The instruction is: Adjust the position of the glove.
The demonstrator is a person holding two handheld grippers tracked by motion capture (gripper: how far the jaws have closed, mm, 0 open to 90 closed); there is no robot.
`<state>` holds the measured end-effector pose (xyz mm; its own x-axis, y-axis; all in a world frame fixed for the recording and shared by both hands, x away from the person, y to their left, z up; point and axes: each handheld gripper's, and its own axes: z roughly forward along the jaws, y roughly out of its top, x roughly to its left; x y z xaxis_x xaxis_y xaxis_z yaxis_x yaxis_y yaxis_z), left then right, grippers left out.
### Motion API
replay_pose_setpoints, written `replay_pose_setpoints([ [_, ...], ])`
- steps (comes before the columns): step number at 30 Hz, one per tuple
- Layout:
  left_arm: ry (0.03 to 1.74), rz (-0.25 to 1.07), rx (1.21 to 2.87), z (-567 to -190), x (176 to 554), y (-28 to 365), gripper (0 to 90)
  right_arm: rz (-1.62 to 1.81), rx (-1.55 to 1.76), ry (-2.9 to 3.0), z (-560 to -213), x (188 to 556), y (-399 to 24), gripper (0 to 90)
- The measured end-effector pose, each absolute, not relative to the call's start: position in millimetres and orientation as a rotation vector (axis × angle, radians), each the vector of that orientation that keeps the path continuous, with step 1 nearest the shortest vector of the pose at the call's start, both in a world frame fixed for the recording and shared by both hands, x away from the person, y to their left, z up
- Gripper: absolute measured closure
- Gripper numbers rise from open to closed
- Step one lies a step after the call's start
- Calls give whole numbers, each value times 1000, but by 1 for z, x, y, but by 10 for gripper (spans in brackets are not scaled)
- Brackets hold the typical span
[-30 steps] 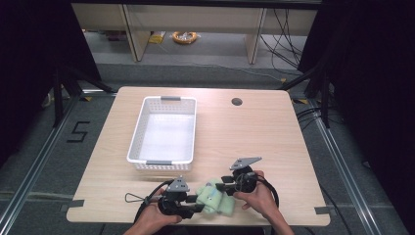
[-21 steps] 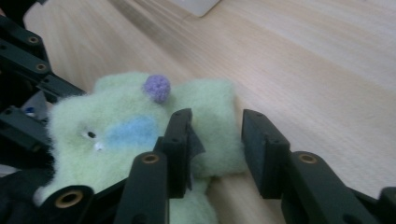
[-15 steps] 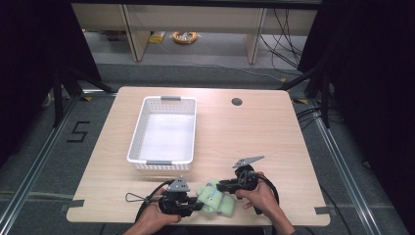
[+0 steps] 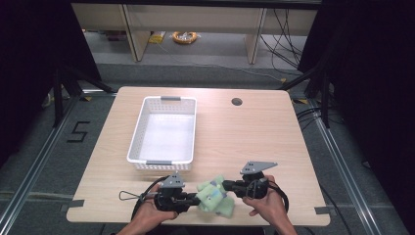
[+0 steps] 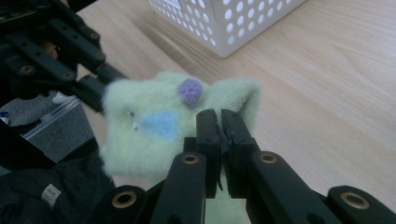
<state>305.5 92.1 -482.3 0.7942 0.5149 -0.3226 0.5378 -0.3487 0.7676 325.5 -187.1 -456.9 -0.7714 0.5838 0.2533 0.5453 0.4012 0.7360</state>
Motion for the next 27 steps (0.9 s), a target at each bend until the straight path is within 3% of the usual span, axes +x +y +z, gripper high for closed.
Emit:
replay_pose_setpoints([
  [14, 744, -26, 2029, -471, 316, 88, 802, 1427, 1144, 2467, -473, 262, -188, 870],
  [27, 768, -17, 2084, -487, 333, 71, 803, 1377, 1203, 2468, -491, 258, -189, 863],
])
